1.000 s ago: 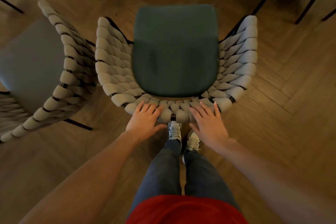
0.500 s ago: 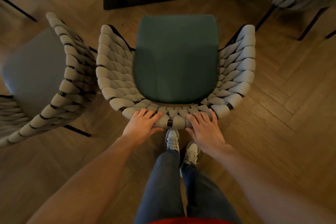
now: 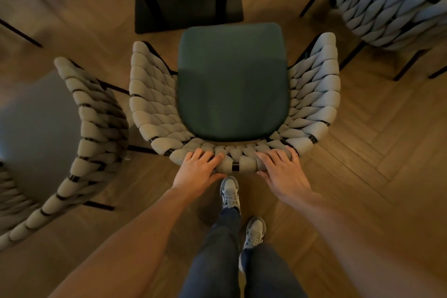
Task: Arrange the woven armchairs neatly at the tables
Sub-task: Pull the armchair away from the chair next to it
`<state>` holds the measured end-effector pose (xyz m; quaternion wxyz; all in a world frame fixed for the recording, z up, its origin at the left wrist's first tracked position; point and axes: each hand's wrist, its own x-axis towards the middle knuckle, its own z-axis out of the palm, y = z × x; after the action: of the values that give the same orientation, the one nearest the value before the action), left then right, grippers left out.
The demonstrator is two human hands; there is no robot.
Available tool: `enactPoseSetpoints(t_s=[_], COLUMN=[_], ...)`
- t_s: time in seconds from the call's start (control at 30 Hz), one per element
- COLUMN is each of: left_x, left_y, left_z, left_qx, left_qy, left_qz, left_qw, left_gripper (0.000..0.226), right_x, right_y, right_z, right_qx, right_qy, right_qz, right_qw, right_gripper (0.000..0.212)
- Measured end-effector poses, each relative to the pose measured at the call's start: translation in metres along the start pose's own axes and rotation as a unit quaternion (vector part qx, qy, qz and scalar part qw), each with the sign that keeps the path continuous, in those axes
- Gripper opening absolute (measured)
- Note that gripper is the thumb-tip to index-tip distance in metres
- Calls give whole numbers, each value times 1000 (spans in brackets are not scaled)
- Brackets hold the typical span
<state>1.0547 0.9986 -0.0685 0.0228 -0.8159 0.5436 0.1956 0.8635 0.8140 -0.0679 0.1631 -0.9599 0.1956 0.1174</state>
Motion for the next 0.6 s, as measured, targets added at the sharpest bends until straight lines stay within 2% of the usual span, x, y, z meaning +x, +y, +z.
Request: enactPoseSetpoints(t_s=[0.17,0.43,0.6], left_x=[47,112,156], left_y=[-15,-29,-41], left_z=[-18,-44,-64], left_qx=[-4,-6,-18], left_qy=[-18,9,-13], left_qz=[1,3,-16], left_qw=[1000,1000,1000], left_gripper=[61,58,58], right_x=[43,105,151], right_y=[20,55,78], right_z=[-20,-55,-75], right_qx=[1,1,17], right_qy=[12,8,-2], right_qz=[-2,-11,-13], right_qw=[1000,1000,1000], right_gripper=[47,47,47])
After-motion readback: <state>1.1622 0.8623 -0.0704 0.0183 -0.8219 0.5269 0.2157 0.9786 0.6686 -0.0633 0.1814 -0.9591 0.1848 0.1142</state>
